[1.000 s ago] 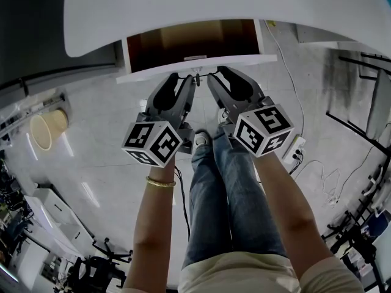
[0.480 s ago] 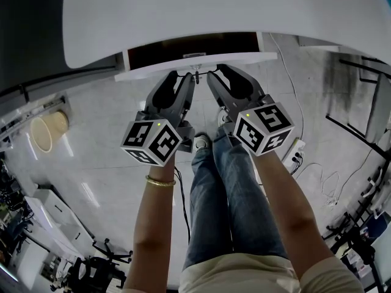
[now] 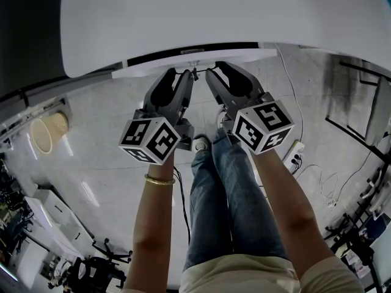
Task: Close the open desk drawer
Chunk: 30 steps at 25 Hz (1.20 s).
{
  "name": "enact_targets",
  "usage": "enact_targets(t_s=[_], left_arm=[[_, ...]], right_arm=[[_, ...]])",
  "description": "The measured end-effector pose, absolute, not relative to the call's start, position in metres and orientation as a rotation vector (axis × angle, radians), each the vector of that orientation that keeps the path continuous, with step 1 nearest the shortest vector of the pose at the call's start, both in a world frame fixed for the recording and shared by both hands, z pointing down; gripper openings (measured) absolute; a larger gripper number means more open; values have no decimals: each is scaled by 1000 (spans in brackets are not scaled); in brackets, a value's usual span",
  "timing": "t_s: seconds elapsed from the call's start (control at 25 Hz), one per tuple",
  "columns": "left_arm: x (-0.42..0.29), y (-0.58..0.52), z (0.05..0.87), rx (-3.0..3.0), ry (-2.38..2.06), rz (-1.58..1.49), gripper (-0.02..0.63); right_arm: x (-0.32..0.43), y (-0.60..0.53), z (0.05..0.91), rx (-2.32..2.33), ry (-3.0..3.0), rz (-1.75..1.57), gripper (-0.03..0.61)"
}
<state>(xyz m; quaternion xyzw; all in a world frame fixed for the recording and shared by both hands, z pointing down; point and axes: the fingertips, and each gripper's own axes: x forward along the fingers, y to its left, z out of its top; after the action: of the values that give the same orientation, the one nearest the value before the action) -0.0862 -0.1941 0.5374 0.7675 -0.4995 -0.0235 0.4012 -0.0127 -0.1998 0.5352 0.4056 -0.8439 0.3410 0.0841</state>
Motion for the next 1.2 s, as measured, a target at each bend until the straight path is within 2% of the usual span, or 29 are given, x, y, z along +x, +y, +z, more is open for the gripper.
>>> enact_targets(t_s=[1.2], left_arm=[[-91,-248,536,1942,-1288,-77,175]], right_arm=[[-17,-253,534,1187,-2550,944,148]])
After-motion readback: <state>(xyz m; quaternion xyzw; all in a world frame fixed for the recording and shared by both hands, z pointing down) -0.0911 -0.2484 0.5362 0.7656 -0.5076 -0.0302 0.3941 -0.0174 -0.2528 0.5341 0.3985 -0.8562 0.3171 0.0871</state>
